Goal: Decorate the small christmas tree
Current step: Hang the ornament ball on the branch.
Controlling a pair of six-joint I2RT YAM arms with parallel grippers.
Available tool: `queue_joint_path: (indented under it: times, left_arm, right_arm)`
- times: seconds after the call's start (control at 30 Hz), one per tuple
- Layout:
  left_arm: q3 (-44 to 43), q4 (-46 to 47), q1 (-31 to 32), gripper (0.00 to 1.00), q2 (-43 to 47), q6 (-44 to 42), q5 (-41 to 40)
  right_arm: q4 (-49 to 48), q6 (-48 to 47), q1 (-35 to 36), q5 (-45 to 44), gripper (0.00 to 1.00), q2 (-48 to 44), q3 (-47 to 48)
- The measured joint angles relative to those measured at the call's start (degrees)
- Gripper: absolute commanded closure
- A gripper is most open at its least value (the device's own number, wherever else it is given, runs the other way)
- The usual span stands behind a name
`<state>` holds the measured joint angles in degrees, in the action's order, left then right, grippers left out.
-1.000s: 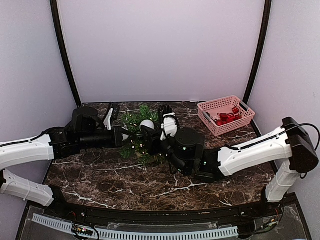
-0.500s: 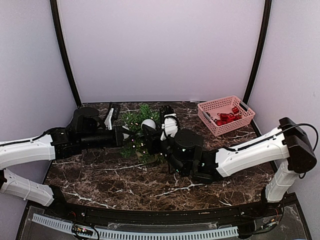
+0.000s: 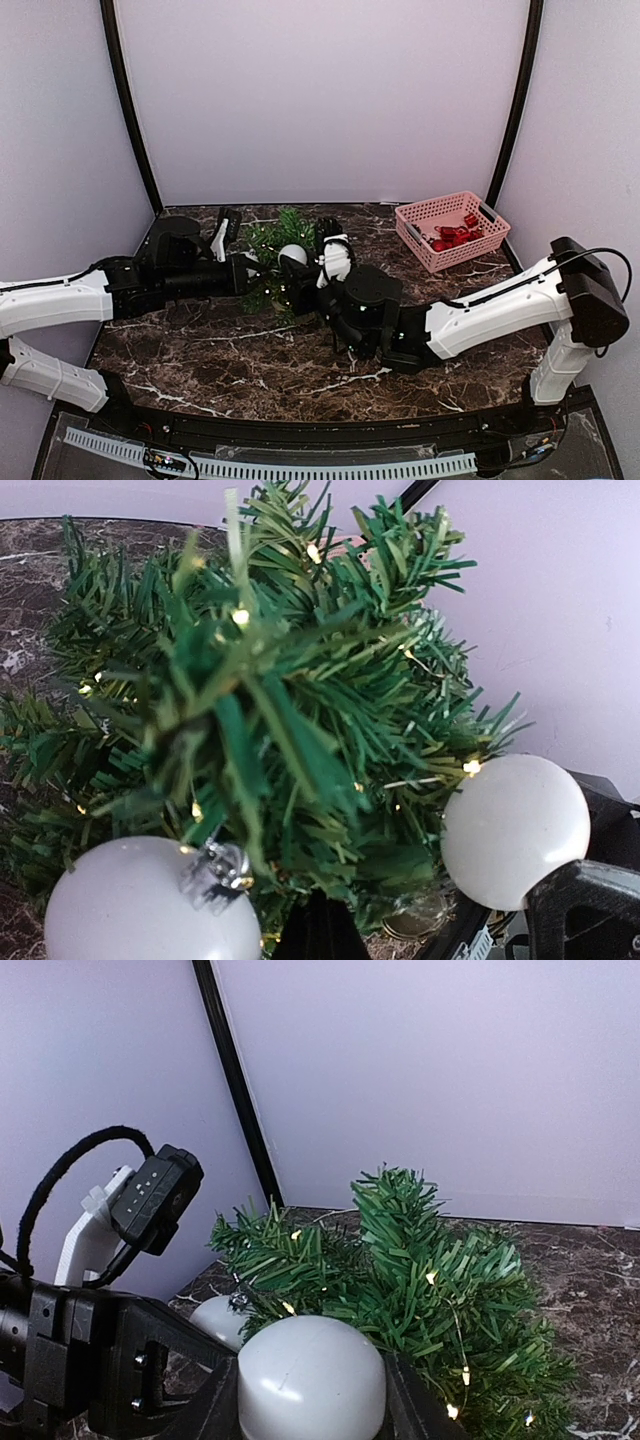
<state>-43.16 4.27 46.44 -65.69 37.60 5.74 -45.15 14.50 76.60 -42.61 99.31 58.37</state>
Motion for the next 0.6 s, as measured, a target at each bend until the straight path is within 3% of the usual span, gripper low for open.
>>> queue_joint_path:
  times: [0.27,0.6]
  left_arm:
    - [0.48,-0.61,-0.04,0.80,0.59,-0.57,-1.05]
    - [0.68,-6.34,-0.04,0.64,9.77,-1.90,-2.32]
  right_arm:
    - [-0.57,-1.07,1.11,-0.35,0.58,0.81,0.00]
    - [-1.60,-2.29,1.75,-3.02,0.58,0.85,0.00]
